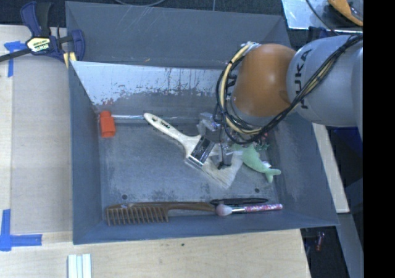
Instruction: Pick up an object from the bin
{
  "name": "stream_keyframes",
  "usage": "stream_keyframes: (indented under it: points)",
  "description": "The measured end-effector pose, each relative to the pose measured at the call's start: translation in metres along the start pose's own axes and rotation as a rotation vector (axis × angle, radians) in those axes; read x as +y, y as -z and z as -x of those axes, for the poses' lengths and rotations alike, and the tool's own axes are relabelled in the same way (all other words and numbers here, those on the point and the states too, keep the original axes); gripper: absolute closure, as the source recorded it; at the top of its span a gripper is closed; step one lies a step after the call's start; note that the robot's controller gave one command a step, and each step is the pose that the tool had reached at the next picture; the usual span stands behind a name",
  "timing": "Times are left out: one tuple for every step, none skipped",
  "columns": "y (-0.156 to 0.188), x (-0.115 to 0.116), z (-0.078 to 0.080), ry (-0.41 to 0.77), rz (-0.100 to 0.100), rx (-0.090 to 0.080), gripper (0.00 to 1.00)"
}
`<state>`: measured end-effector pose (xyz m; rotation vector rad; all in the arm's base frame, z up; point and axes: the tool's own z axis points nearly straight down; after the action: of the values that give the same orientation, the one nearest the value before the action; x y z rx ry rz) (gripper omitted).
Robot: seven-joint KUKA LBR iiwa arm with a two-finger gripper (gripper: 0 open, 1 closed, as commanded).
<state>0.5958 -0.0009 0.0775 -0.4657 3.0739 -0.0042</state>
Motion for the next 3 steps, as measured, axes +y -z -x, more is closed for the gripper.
stream_keyframes:
  points:
    - [0.0000, 0.0000, 0.0000, 0.000, 0.000, 0.000, 1.00]
    - [0.0000, 0.0000, 0.0000, -0.001, 0.000, 0.000, 1.00]
    - [0.0000, 0.0000, 0.0000, -0.001, 0.000, 0.000, 1.00]
